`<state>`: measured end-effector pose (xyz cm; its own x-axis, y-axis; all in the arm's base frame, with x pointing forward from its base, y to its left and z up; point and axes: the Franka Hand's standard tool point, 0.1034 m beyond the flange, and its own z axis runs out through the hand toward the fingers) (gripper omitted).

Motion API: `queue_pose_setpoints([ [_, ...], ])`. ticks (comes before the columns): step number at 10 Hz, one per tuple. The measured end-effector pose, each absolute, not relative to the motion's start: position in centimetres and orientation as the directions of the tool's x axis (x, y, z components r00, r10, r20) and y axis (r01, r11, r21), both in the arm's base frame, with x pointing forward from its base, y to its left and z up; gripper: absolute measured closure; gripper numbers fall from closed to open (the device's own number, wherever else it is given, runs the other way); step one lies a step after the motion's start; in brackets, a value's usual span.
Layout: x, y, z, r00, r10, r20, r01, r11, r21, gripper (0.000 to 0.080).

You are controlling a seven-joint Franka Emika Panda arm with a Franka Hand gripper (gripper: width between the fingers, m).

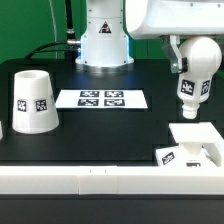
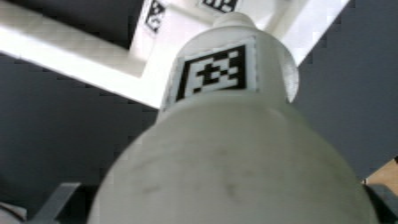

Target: Assemble lamp

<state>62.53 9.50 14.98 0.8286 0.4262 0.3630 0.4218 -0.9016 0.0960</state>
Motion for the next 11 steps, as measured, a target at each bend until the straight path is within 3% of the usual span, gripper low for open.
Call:
queue_pose_setpoints([
  [11, 64.8, 9.6, 14.0, 0.818, 0.449, 0.361, 0.444, -0.89, 0.101, 0.0223],
])
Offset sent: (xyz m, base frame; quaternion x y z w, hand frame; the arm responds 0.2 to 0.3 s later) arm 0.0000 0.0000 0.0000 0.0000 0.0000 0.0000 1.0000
